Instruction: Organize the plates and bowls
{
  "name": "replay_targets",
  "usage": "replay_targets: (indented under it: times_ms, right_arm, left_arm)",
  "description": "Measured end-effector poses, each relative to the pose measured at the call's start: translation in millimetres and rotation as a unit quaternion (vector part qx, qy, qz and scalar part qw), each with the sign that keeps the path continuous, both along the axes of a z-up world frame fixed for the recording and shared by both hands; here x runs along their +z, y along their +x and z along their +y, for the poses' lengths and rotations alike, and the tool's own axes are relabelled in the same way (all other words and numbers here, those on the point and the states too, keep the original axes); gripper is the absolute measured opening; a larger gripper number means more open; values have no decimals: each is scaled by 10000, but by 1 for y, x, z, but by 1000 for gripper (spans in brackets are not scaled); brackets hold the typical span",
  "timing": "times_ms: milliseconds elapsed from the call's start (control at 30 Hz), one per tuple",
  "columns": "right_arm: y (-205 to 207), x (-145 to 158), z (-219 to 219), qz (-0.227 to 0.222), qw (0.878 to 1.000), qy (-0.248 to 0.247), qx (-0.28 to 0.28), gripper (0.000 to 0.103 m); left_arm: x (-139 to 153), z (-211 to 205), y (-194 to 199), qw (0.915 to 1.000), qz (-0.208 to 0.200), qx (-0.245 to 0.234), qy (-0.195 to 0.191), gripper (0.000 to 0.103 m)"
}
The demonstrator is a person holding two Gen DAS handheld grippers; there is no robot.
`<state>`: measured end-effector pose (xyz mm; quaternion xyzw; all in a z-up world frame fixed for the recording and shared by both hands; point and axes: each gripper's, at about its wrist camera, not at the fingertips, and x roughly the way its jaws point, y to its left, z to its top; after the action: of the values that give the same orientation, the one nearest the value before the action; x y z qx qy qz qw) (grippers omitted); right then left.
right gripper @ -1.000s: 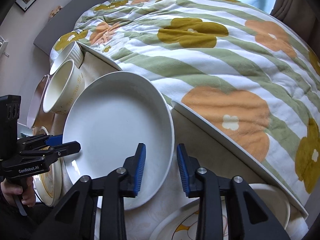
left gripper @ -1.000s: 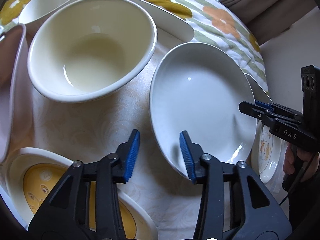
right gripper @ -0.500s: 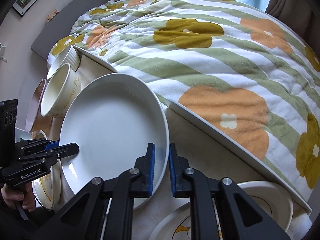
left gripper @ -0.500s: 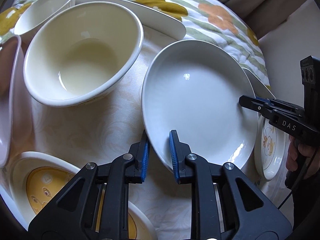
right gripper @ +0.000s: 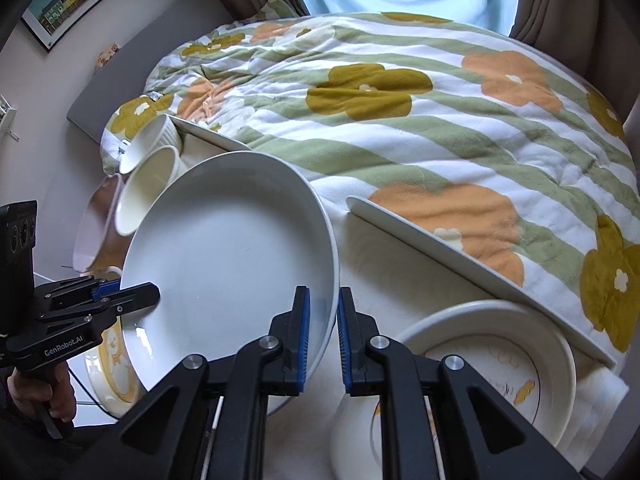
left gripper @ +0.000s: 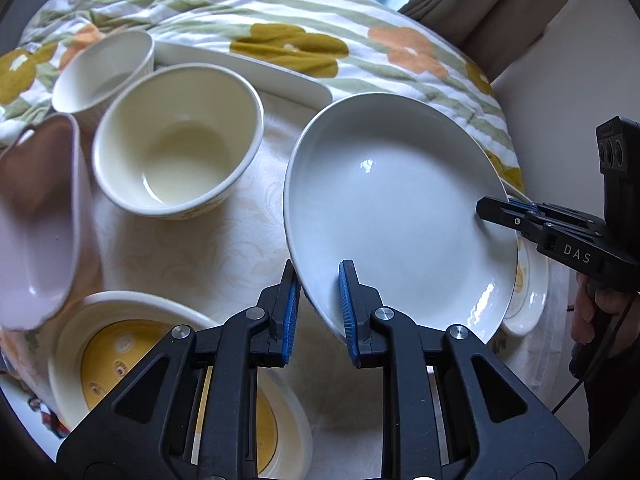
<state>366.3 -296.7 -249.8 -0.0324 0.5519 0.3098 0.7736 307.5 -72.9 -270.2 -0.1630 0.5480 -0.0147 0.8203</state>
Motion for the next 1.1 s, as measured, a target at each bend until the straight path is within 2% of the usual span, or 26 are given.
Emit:
replay_targets:
  times_ms: [167, 333, 467, 667, 833, 1100]
  right_arm:
    - [-40, 29, -3, -167, 9996, 192, -146, 12]
    - [-93, 47, 6, -255, 9989, 302, -244, 12]
    - [-132, 46, 17, -182, 9984, 450, -295, 12]
    - [-177, 28, 40, 126, 9970, 640, -427, 12]
    - [-192, 14, 61, 213, 9953, 628, -700, 12]
    - [-199, -4, 87, 196, 9931, 319, -1111, 12]
  left_arm:
    - [30, 6, -38, 9994, -326, -93, 48, 17]
    - [45, 16, -89, 9988, -466, -108, 74, 17]
    - [46, 31, -133, 9992, -391, -42, 73, 17]
    - [37, 65, -175, 9997, -204, 56, 113, 17]
    - [22, 89, -179, 9997, -172, -126, 112, 17]
    - [-12, 120, -160, 9985, -67, -535, -77, 17]
